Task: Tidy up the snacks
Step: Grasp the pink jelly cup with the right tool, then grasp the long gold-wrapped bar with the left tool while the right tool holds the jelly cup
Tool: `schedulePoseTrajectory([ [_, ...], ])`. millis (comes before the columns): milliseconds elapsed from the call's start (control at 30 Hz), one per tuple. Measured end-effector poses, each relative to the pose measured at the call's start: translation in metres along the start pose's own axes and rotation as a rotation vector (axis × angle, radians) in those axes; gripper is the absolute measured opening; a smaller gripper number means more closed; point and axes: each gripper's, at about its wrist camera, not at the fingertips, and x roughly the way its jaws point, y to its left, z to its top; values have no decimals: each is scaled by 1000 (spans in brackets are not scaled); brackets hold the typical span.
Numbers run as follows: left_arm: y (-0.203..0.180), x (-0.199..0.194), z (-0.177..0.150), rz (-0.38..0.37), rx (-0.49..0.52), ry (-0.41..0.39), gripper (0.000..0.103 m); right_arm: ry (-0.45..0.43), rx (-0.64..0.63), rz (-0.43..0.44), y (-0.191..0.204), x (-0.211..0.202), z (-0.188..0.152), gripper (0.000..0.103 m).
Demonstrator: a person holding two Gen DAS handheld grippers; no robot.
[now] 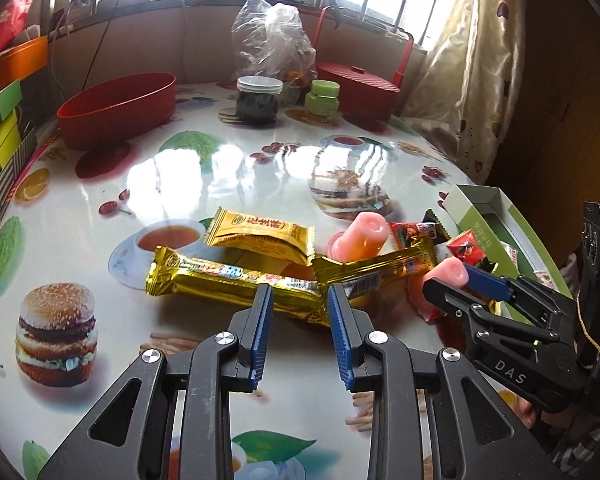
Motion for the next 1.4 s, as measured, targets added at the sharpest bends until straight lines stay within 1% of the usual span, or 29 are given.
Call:
schedulePoseTrajectory([
  [33, -2, 0, 1, -4, 7, 0, 29, -1, 0, 1, 0, 0, 0, 40],
  [100, -5, 2, 4, -24, 18, 5, 29, -7, 0, 4, 0, -1, 0, 33],
  [200, -13, 5, 8, -31, 53, 8, 29, -10, 3, 10, 0, -2, 0, 28],
  [333, -22, 8, 14, -56, 84, 11, 30, -17, 4, 12, 0, -4, -2, 27],
  [433, -28, 16, 17, -80, 104, 34, 30, -20, 12, 23, -1, -7, -4, 26],
  [567, -34, 23, 19, -80, 137, 46, 30, -19, 11, 31, -2, -14, -8, 26],
  [633, -37, 32, 20, -72, 152, 78, 30, -19, 18, 30, -4, -17, -10, 26],
  [700, -38, 35, 20, -54, 154, 79, 30, -20, 26, 27, -6, -21, -12, 26],
  [767, -42, 35, 20, -64, 169, 76, 30, -25, 29, 25, -7, -25, -14, 26],
  [967, -46, 38, 17, -63, 187, 97, 30, -23, 34, 24, -9, -31, -18, 26],
  [1033, -49, 35, 14, -88, 192, 100, 30, -22, 39, 24, -11, -32, -19, 26],
  [1200, -59, 33, 1, -159, 232, 149, 30, -19, 52, 22, -15, -35, -23, 26],
  [1267, -64, 29, 0, -166, 261, 142, 30, -17, 53, 22, -15, -36, -24, 26],
  [1400, -71, 23, 11, -140, 302, 87, 30, -14, 58, 22, -17, -38, -26, 26],
])
